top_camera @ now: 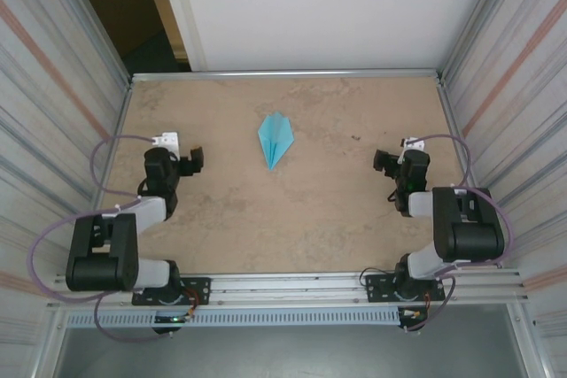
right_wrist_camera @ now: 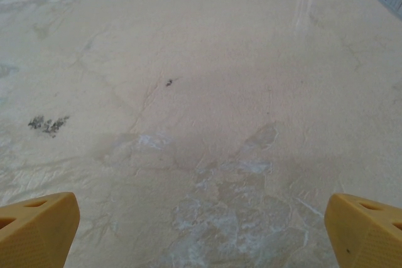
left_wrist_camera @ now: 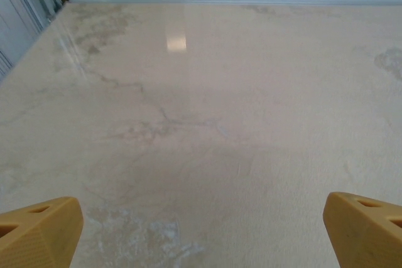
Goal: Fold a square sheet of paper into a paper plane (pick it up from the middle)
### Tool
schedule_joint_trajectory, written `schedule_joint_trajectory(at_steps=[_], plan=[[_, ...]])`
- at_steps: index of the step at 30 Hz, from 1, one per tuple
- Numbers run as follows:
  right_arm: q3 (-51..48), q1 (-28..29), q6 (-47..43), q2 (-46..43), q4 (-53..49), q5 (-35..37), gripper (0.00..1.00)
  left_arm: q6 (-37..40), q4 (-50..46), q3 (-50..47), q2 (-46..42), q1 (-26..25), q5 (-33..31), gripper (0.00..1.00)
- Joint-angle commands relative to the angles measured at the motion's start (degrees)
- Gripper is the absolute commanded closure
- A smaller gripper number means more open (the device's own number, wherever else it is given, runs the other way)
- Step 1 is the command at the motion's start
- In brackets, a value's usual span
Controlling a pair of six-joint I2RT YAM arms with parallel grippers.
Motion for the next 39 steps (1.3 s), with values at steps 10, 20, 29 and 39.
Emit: schedule_joint_trajectory(at_steps=[10, 20, 29, 39], plan=[[1.31, 0.06, -1.79, 1.13, 3.23, -0.28, 0.01, 1.79, 11.68, -1.09, 8.58, 0.32, 2.94, 0.01], [1.34, 0.07, -1.79, 1.14, 3.18, -0.28, 0.01, 3.60, 10.20, -0.30, 8.52, -1.54, 1.09, 0.01], [1.39, 0.06, -1.76, 1.17, 3.18, -0.28, 0.01, 3.43, 9.58, 0.05, 8.79, -1.32, 1.77, 0.01], [1.31, 0.09, -1.74, 1.13, 3.20, -0.28, 0.01, 3.41, 9.34, 0.14, 8.78, -0.91, 2.82, 0.01]])
